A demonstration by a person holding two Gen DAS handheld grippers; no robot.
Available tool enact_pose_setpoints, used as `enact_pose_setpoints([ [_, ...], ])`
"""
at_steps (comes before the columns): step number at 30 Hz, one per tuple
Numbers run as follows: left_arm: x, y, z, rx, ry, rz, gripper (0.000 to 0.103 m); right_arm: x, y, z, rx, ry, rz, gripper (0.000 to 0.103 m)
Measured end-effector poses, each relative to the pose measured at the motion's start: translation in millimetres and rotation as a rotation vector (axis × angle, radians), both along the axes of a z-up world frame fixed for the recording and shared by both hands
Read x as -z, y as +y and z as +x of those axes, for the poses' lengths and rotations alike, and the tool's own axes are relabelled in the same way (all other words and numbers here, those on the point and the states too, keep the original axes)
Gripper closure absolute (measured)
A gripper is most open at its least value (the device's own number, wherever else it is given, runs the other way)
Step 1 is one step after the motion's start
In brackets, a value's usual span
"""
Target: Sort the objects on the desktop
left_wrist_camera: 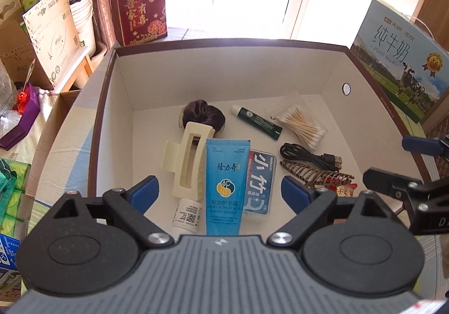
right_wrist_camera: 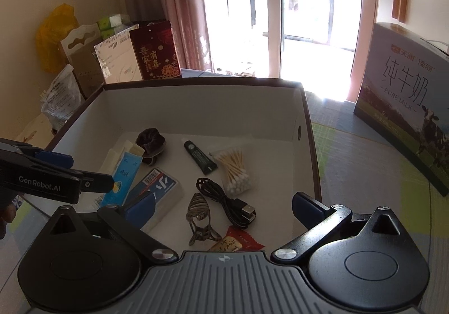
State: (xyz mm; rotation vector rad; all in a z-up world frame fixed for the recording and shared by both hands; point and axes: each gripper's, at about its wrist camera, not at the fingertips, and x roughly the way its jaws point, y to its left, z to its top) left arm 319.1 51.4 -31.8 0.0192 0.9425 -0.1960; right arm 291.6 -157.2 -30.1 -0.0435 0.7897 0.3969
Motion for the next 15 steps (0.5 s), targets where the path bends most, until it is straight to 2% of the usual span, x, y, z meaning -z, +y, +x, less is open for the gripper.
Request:
enact_pose_setpoints([
  [6,-16.8,-6.4,-19.9,-0.001,-0.113,0.086,0.004,-7.1,-0.4,-20.2,0.041,-0.003,-0.008,0.002],
  [15,-40.7,-11.1,-55.9,0.012,-0.18,0.084,0.004,-18.3,0.4,-55.4,0.072,-0.031,-0.043,0.002],
])
